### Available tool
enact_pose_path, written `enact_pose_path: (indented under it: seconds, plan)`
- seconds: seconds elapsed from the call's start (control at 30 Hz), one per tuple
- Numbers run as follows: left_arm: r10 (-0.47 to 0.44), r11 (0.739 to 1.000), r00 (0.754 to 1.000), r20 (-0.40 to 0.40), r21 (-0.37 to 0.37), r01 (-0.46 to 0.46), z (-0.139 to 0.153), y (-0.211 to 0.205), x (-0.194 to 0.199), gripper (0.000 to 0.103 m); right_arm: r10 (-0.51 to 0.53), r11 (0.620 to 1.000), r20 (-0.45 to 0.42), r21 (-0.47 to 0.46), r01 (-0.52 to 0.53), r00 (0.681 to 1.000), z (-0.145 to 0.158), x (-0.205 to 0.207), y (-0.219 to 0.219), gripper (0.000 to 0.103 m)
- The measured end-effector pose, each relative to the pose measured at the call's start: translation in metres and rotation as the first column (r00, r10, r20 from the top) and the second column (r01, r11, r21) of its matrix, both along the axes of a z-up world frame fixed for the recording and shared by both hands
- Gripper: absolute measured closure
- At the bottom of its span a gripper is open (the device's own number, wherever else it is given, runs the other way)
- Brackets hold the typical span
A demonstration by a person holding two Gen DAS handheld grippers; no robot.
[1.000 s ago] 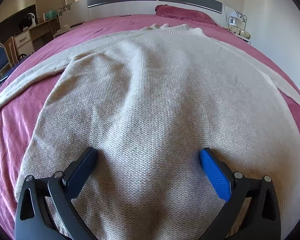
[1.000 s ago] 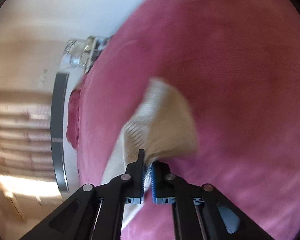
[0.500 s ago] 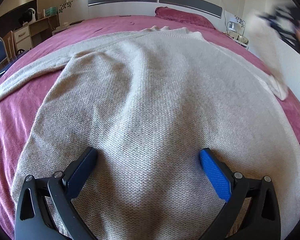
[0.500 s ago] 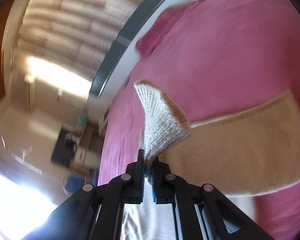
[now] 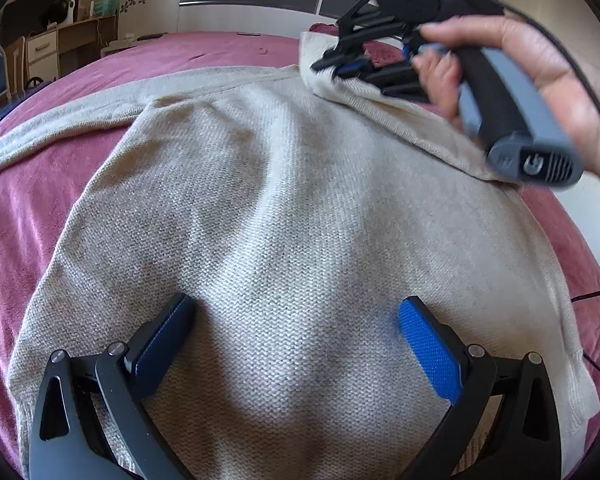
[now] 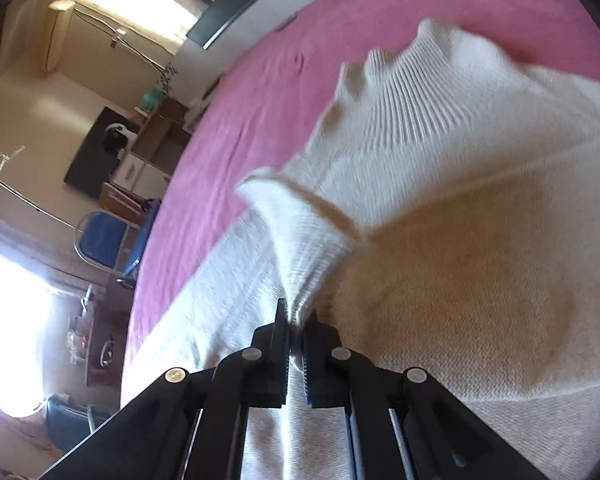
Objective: Fold clothes
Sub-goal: 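Lay the sleeve on the body and open the right tool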
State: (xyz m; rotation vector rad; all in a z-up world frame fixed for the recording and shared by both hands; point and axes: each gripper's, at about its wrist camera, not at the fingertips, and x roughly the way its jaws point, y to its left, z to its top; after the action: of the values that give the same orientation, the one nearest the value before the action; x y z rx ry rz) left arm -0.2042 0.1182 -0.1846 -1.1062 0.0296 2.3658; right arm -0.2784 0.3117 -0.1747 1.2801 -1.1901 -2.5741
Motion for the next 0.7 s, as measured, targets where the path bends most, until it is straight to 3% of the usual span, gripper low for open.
enact_pose_path:
  seconds: [0.13,0.3,0.4,0.47,0.53,0.6,0.7]
  plan:
    - [0.001,1.000,1.000,-0.002,-0.006,-0.001,-0.001,-0.005,0.000,0.000,0.003,1.000,-0.005,0.008,-0.003,1.000,-0.005,-0.010,-0.008,0.099]
    - [0.000,1.000,1.000,0.000,-0.005,0.000,0.000,-0.010,-0.001,0.000,0.116,0.992,-0.015,0.049,-0.115,0.993,-0.006,-0.042,-0.029,0.097]
    - [0.000,1.000,1.000,0.001,-0.005,0.000,-0.001,-0.014,-0.002,0.000,0.235,0.970,0.086,0.050,-0.240,0.968,-0.024,-0.053,-0.045,0.092]
    - [0.000,1.000,1.000,0.002,-0.004,0.000,-0.001,-0.016,-0.002,0.000,0.255,0.960,0.045,0.111,-0.258,0.966,-0.013,-0.041,-0.048,0.084]
    - [0.000,1.000,1.000,0.002,-0.004,0.000,-0.001,-0.018,-0.003,0.000,0.231,0.965,-0.014,0.133,-0.227,0.973,0.002,-0.020,-0.042,0.082]
    - [0.000,1.000,1.000,0.002,-0.005,0.000,-0.001,-0.020,-0.003,0.000,0.177,0.983,-0.109,0.075,-0.169,0.978,0.012,0.016,-0.021,0.080]
    - [0.000,1.000,1.000,0.001,-0.010,0.000,0.000,-0.025,-0.004,0.000,0.093,0.995,-0.141,0.044,-0.087,0.986,0.014,0.059,0.022,0.080]
